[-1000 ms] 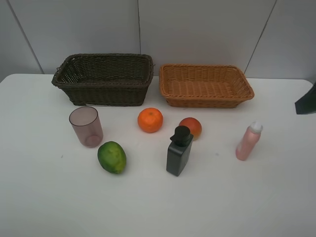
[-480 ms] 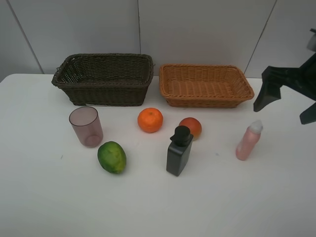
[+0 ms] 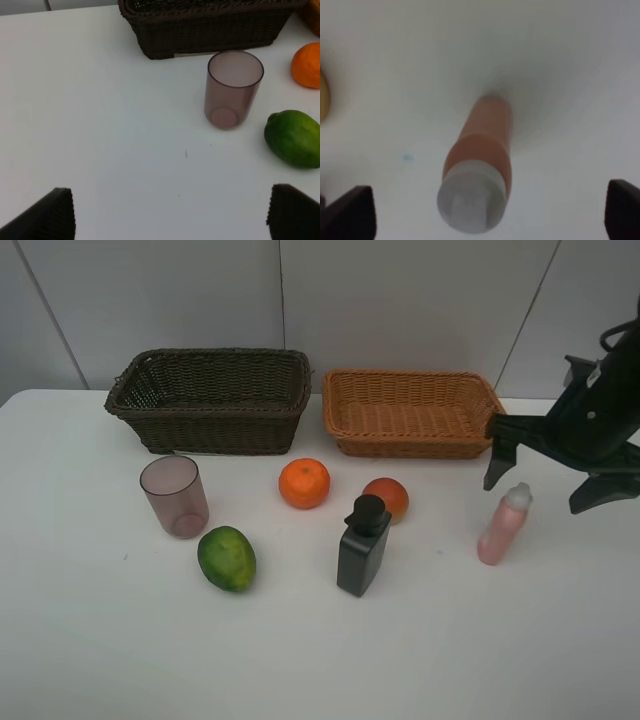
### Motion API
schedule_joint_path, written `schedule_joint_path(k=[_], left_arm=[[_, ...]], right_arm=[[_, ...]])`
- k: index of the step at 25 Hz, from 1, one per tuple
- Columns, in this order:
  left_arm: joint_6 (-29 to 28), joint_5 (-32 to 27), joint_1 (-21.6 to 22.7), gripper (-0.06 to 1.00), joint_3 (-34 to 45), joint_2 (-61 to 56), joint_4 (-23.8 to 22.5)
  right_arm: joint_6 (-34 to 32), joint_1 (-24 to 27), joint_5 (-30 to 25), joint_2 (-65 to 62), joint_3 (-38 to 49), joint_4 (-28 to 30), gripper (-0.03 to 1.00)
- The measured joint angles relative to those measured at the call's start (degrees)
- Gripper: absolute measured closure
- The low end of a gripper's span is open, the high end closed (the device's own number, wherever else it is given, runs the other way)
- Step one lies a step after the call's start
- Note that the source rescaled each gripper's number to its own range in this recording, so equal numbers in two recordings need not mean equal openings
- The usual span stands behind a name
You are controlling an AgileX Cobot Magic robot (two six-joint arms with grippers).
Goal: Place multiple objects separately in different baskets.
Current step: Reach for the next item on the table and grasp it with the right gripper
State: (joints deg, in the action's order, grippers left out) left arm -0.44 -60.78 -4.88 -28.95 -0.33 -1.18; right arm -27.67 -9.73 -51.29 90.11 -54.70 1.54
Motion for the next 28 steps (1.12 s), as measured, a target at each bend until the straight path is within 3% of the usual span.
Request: schedule_joint_path(k=[16, 19, 23, 24, 28], left_arm=[[0.00, 0.00, 0.00, -0.05, 0.00, 0.00, 0.00], [0.00, 0.00, 0.00, -0.05, 0.00, 0.00, 0.00], [0.00, 0.00, 0.00, -0.05, 0.00, 0.00, 0.00], [0.00, 0.00, 0.00, -0.05, 0.00, 0.00, 0.00], [0.00, 0.00, 0.00, -0.05, 0.00, 0.00, 0.00]], right_arm=[[0.00, -0.27, 3.72, 10.24, 0.00, 1.90, -0.01], [0.00, -0.27, 4.07, 10.24, 0.00, 1.90, 0.20], [0.00, -0.27, 4.27, 10.24, 0.00, 1.90, 0.87], [-0.13, -0.27, 4.27, 10.24, -0.02, 1.94, 0.97], [-0.12, -0.27, 4.28, 10.24, -0.02, 1.94, 0.97]])
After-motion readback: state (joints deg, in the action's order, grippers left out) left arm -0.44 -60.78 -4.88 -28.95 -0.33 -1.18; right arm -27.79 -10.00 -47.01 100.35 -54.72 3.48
